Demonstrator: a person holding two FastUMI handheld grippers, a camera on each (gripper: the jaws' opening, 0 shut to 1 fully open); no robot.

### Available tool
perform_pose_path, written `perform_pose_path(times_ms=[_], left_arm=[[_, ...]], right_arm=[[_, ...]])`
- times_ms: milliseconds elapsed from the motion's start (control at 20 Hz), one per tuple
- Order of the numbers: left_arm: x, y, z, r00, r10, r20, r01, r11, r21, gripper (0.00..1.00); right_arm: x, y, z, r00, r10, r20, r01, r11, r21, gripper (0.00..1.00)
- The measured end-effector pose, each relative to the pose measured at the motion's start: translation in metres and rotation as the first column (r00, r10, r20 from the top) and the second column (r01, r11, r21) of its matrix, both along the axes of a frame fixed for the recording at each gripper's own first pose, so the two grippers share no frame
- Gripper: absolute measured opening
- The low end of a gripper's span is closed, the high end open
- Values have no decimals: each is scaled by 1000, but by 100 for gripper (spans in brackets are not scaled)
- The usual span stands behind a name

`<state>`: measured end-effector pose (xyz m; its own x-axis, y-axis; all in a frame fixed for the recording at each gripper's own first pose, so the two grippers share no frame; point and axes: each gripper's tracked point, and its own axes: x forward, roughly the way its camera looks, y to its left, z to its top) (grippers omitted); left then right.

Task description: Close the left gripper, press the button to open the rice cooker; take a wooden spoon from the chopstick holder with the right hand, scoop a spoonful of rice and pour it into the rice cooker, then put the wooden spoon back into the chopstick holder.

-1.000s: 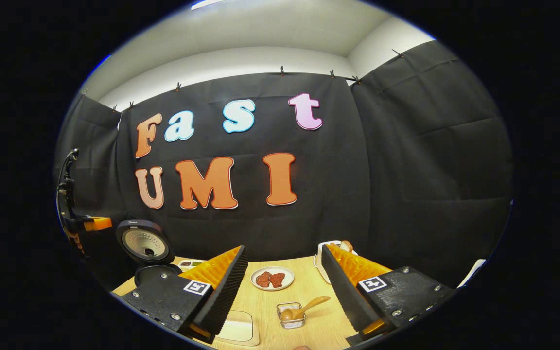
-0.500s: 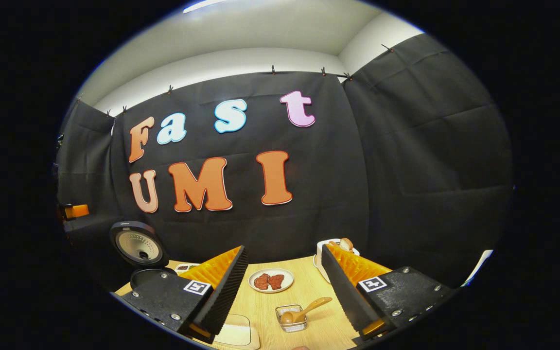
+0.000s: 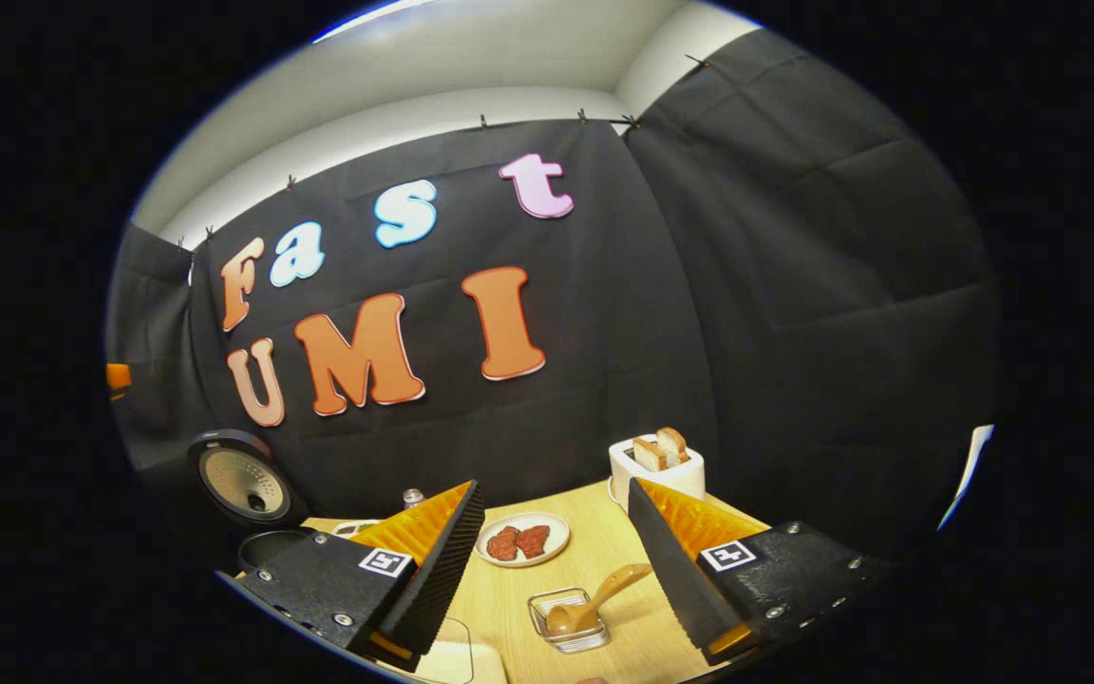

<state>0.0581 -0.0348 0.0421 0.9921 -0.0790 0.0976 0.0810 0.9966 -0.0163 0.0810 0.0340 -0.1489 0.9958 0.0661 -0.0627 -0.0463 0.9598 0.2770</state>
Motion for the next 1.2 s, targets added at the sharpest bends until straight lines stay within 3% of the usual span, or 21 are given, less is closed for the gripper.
perform_pose_path(times_ms=[100, 400, 600, 850, 950, 1050, 1100, 1200], left_arm=[[-3, 5, 7, 999, 27, 27, -27, 1000, 3, 100], [-15, 18, 6, 994, 100, 34, -101, 995, 21, 100], [-23, 23, 3, 987, 154, 44, -155, 987, 32, 100], [-24, 27, -13, 978, 208, 8, -208, 978, 30, 100], [-29, 26, -23, 976, 219, -15, -219, 975, 23, 100], [-35, 25, -35, 972, 230, -42, -229, 973, 24, 100], [-40, 27, -40, 969, 241, -53, -240, 970, 29, 100], [-42, 29, -43, 964, 259, -63, -257, 966, 40, 100]], right_arm=[[9, -5, -25, 999, -11, -41, 12, 1000, 21, 95], [29, 0, -98, 986, 32, -166, 3, 978, 210, 95], [44, 2, -136, 973, 45, -225, 16, 965, 263, 95], [47, 13, -160, 954, 110, -280, 9, 920, 393, 93], [48, 11, -164, 952, 115, -283, 23, 897, 442, 80], [49, 13, -166, 951, 126, -281, 24, 879, 477, 57], [52, 15, -164, 954, 136, -268, 14, 870, 492, 66], [57, 21, -159, 958, 155, -243, -5, 852, 523, 34]])
